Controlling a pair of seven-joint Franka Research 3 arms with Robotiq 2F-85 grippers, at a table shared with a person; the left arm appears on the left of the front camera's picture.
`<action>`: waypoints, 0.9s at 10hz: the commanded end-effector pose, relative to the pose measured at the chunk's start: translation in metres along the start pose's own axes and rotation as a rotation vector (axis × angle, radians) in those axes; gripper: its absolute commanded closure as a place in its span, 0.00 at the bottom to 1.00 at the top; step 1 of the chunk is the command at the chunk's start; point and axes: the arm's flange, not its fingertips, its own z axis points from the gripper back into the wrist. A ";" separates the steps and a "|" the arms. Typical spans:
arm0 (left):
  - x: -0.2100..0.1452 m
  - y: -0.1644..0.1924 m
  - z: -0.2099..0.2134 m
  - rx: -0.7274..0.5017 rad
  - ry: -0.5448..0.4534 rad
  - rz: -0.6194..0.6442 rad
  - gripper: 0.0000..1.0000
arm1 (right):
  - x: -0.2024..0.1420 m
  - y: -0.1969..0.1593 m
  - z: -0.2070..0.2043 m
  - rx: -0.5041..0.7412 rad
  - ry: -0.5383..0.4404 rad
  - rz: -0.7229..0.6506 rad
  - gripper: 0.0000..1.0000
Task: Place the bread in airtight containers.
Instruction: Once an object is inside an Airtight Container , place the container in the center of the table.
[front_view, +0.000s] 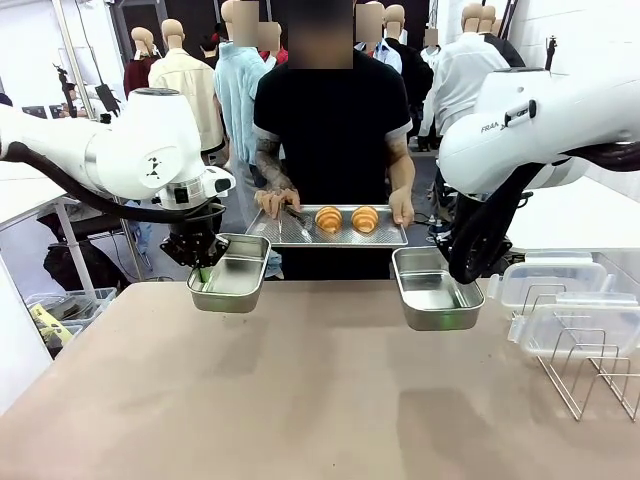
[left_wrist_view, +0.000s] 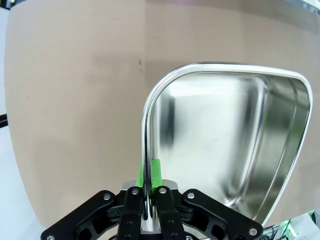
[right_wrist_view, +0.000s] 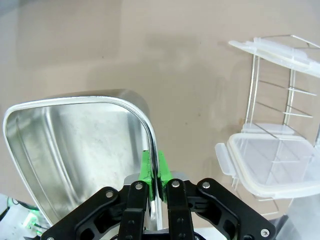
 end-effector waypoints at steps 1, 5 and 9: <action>0.000 0.001 0.004 -0.004 -0.018 -0.003 1.00 | 0.000 0.000 0.002 0.003 -0.009 0.007 1.00; 0.000 0.001 0.004 -0.004 -0.018 -0.003 1.00 | 0.000 0.000 0.002 0.003 -0.009 0.007 1.00; 0.000 0.001 0.004 -0.004 -0.018 -0.003 1.00 | 0.000 0.000 0.002 0.003 -0.009 0.007 1.00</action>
